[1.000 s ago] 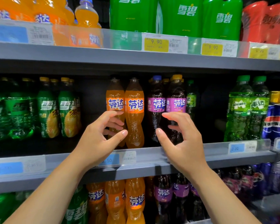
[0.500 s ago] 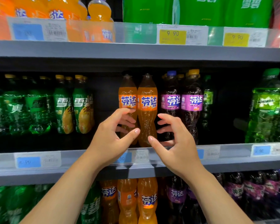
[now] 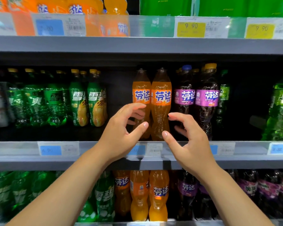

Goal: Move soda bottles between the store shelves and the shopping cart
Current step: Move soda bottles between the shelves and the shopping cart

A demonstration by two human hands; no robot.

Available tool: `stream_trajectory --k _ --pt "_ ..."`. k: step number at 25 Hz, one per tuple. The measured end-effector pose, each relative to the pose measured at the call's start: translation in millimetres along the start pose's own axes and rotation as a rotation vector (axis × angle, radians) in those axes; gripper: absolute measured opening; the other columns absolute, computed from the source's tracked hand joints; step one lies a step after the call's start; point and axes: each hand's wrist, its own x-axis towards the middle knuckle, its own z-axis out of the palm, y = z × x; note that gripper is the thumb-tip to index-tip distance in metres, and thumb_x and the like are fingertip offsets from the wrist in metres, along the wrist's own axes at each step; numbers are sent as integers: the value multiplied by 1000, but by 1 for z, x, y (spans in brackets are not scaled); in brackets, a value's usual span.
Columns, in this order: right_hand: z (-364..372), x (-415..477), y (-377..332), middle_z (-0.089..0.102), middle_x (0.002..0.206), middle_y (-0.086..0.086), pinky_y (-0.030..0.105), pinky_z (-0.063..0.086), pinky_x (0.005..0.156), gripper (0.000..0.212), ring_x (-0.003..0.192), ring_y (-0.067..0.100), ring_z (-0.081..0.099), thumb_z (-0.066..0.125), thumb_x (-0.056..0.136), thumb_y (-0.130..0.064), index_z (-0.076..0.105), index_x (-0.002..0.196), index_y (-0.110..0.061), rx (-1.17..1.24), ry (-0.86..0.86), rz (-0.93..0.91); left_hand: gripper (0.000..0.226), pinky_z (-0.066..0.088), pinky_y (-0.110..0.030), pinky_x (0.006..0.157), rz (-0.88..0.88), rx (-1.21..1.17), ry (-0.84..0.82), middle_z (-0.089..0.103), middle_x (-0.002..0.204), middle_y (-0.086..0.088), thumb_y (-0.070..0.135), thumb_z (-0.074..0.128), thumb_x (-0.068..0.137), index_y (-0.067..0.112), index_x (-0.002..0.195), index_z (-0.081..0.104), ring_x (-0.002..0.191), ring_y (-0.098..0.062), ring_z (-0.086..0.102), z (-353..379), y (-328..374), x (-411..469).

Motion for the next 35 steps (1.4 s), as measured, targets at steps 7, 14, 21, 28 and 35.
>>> stream_trajectory --k 7,14,21,28,35 --pt "22 -8 -59 55 134 -7 22 42 108 48 129 11 51 63 94 -32 54 138 -18 43 -147 -116 49 43 -37 105 110 371 -24 55 134 -7 35 52 96 6 136 55 126 -23 52 -86 -16 -63" --pt "120 -35 -148 55 133 -6 34 45 107 49 129 12 52 59 94 -39 54 138 -18 197 -261 -172 57 31 -26 113 -35 583 -90 49 145 1 44 48 98 12 146 47 135 -18 45 -214 -24 -166" --pt "247 -77 -278 56 133 -8 41 46 105 48 129 11 52 55 96 -43 54 137 -19 323 -362 -214 54 28 -14 111 -208 664 -3 48 139 6 44 48 99 13 144 48 131 -9 43 -382 -23 -285" --pt "373 -109 -398 53 130 -18 19 42 102 41 126 2 52 55 95 -45 54 132 -29 539 -495 -223 50 38 -26 108 -393 798 54 50 139 5 44 46 102 16 143 47 130 -14 49 -525 -13 -401" --pt "514 -134 -490 52 131 -17 42 51 101 39 127 14 54 58 95 -39 54 132 -27 811 -649 -265 47 41 -36 109 -654 944 245 55 136 0 41 48 100 14 139 52 129 -16 51 -642 -14 -503"
